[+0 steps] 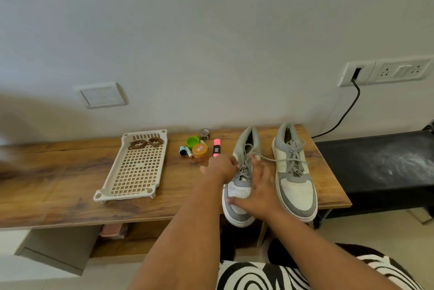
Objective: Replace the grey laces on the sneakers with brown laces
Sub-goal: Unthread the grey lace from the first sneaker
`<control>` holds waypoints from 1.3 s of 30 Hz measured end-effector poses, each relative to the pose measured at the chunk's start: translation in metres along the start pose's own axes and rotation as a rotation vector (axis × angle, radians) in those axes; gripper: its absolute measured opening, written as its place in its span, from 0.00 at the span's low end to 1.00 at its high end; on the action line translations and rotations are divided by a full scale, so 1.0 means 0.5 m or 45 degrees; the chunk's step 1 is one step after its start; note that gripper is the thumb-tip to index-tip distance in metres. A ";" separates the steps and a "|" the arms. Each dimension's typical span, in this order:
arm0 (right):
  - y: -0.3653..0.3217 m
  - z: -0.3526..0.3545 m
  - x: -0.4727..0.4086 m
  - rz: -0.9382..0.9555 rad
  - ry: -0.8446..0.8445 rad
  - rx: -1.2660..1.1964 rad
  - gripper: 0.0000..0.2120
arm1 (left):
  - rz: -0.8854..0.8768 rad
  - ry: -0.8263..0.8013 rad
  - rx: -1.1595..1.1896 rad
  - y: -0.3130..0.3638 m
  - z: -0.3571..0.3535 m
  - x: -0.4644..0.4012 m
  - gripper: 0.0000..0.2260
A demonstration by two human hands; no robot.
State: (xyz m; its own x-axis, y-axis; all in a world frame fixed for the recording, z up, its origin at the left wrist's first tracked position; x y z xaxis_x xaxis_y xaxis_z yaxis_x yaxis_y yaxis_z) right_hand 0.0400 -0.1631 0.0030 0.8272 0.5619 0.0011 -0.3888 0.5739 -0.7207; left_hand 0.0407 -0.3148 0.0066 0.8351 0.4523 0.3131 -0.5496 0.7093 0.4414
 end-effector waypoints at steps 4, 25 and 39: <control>0.013 -0.033 0.014 -0.124 0.029 -0.035 0.63 | -0.037 0.161 0.411 0.024 0.032 0.027 0.09; 0.059 0.049 -0.086 -0.168 -0.370 0.053 0.64 | -0.006 0.228 0.058 0.013 0.053 0.029 0.19; 0.052 0.048 -0.095 -0.127 -0.399 0.448 0.60 | -0.282 0.015 2.282 0.058 0.144 0.081 0.08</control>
State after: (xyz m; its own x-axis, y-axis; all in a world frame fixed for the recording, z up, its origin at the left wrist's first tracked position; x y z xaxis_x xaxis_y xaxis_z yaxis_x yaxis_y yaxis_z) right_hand -0.0191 -0.1605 0.0009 0.7264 0.6154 0.3061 -0.4723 0.7705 -0.4282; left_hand 0.0572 -0.3148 0.0926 0.8843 0.4493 0.1267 0.2123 -0.6289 0.7480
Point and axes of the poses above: each hand's wrist, its own x-axis away from the middle knuckle, its own z-axis out of the back of the hand, y = z × x, the point moved 6 cm from there along -x, towards the middle knuckle, and after that the axes turned 2 degrees about -z, right-handed, at the moved point
